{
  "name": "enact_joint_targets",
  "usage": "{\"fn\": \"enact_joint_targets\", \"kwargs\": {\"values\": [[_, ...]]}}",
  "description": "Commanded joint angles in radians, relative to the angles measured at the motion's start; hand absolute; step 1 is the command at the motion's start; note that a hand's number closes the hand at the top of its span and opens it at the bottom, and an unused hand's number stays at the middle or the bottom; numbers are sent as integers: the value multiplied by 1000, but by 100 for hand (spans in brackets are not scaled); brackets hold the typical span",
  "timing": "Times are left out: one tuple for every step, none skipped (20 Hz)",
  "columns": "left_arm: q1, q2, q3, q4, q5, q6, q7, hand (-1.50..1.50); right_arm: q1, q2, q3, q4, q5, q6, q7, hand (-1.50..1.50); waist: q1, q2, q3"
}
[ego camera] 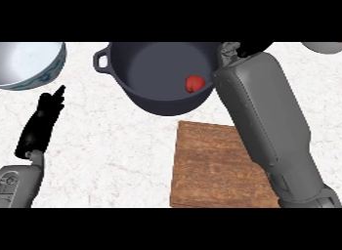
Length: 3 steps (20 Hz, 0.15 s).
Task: Pick the bell pepper from the cutting board and place it in the pot
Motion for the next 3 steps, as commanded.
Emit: {"fn": "enact_joint_targets", "kwargs": {"values": [[15,-3,2,-1,-6,10,11,0,-8,9,-2,-19,93,-247,228,-150,-33,-14,0],[26,6,10,3,2,1,-10,0,-5,9,6,-15,116,-265,248,-150,-25,-13,-1],[20,12,23,13,1,9,-1,0,10,9,10,-43,132,-282,247,-150,-47,-18,0]]}}
